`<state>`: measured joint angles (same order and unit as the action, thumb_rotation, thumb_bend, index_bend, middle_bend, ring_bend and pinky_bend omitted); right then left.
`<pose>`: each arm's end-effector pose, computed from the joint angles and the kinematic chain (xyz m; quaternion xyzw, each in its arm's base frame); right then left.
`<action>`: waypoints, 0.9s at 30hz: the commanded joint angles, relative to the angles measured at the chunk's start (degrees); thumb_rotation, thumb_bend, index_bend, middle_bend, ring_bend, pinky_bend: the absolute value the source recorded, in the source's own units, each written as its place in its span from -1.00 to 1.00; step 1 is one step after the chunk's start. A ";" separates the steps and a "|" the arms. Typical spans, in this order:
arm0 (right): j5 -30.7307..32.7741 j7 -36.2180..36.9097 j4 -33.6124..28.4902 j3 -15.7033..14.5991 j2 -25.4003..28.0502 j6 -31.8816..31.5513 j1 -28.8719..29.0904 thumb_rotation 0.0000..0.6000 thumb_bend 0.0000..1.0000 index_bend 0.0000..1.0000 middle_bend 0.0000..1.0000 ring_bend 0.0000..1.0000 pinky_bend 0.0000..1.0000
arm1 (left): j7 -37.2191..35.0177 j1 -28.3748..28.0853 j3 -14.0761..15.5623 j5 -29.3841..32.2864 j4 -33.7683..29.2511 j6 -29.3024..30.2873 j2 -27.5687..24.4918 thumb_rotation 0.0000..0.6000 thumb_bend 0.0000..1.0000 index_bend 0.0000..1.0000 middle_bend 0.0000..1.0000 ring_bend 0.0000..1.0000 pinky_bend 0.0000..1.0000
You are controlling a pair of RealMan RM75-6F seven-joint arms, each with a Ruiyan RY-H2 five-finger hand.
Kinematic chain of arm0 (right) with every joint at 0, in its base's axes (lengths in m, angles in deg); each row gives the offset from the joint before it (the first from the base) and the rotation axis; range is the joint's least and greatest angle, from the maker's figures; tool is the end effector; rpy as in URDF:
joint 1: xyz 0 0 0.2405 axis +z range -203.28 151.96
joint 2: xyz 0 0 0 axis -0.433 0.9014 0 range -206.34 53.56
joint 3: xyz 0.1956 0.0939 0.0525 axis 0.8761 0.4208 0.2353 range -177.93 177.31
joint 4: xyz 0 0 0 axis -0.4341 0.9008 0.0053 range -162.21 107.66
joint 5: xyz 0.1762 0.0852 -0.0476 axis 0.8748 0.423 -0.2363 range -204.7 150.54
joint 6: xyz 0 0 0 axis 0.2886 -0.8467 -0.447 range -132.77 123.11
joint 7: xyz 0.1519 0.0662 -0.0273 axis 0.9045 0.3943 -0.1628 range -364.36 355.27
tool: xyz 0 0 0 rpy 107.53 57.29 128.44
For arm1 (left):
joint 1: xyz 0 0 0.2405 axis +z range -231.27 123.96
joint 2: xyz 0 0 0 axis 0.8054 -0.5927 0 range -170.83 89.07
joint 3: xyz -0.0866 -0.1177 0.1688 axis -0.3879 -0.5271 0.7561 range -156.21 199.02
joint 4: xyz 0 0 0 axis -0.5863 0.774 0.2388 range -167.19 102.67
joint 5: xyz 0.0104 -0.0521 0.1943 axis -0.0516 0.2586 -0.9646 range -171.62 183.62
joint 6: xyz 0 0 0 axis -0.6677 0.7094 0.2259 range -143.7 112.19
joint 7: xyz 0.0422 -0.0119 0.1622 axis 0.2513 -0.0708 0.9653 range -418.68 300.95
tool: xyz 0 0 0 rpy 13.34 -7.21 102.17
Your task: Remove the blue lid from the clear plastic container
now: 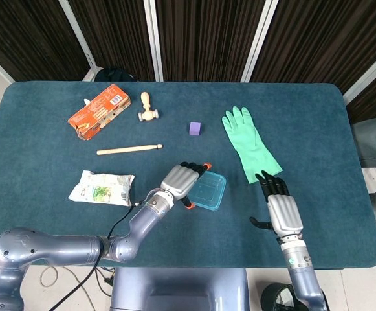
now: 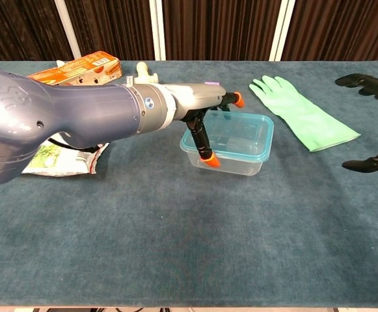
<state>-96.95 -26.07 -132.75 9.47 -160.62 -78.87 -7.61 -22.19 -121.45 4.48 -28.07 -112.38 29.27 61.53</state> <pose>-0.1611 -0.2550 0.0388 0.5924 -0.4834 0.4290 0.4810 0.0226 0.3432 -0.1002 -0.8047 -0.3866 -0.3287 0.3081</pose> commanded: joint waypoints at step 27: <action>2.92 -3.90 3.37 -0.41 -10.14 0.16 3.32 1.00 -0.52 -1.00 -1.00 -1.00 -1.00 | -1.29 -3.17 3.02 2.78 1.48 1.76 3.24 1.00 -0.54 -0.84 -0.48 -0.65 -0.39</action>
<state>-94.08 -29.94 -129.62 9.02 -170.50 -78.70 -4.43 -23.46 -124.60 7.48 -25.31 -110.92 31.01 64.74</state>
